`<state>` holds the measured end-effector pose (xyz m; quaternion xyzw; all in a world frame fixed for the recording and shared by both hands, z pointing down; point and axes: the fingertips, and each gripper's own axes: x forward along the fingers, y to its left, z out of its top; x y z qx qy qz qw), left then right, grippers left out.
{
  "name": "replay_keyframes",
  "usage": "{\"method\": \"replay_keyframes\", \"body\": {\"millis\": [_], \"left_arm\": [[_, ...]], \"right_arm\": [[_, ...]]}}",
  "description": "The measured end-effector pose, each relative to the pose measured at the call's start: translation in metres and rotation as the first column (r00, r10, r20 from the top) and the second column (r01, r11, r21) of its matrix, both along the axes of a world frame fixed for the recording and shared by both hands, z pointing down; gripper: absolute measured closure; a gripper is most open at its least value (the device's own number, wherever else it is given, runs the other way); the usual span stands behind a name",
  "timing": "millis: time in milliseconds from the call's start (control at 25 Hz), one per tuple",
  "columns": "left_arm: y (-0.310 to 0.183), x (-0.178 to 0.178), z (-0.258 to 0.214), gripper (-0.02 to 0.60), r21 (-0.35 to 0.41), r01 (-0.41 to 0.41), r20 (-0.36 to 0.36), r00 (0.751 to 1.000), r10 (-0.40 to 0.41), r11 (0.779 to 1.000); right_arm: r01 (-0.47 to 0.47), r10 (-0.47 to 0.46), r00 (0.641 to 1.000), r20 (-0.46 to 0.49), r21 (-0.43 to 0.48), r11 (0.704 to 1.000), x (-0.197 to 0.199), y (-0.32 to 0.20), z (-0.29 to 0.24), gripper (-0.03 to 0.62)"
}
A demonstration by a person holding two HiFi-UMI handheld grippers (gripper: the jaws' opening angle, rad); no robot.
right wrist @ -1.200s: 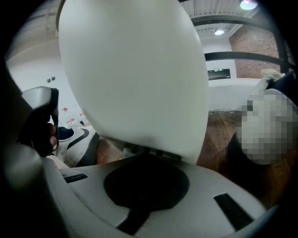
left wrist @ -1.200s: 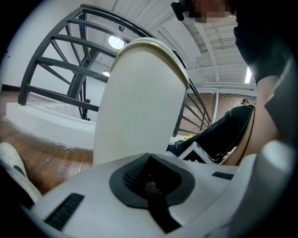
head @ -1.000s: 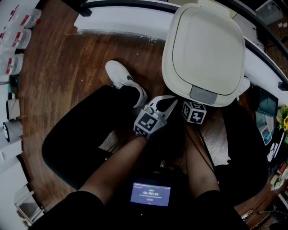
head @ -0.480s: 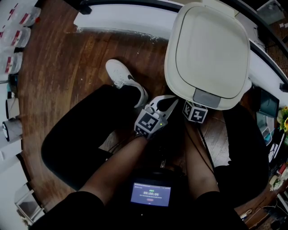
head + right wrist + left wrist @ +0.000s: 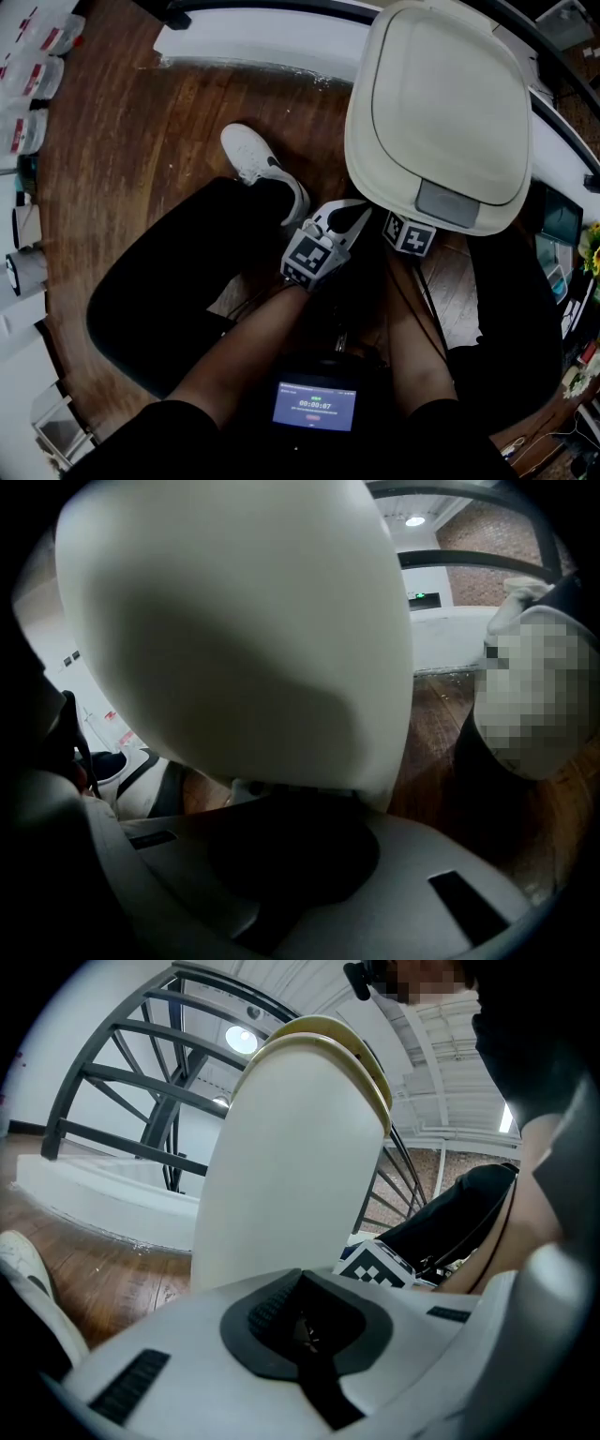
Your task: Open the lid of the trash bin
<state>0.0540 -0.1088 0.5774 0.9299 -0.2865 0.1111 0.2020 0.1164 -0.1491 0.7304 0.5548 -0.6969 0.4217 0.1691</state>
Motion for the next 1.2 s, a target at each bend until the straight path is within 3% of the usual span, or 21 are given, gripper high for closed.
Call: {"method": "replay_keyframes", "body": {"millis": [600,760,1000,1200], "left_arm": [[-0.003,0.000,0.002,0.543,-0.003,0.007,0.009,1.000,-0.007,1.000],[-0.003,0.003,0.002,0.543,-0.002,0.003,0.004,1.000,-0.003,1.000],[-0.005,0.002,0.002,0.543,0.017,0.010,0.025,1.000,-0.010,1.000],[-0.007,0.000,-0.001,0.543,0.015,0.014,0.023,1.000,-0.014,1.000]], "right_arm": [[0.014,-0.014,1.000,-0.005,-0.032,0.999,-0.002,0.004,0.016,0.588],[0.003,-0.001,1.000,0.015,-0.080,0.997,-0.001,0.009,0.023,0.588],[-0.005,0.005,1.000,-0.009,-0.030,1.000,0.001,-0.007,0.003,0.588],[-0.010,0.009,1.000,-0.025,-0.047,0.999,0.004,-0.003,0.009,0.588]]}}
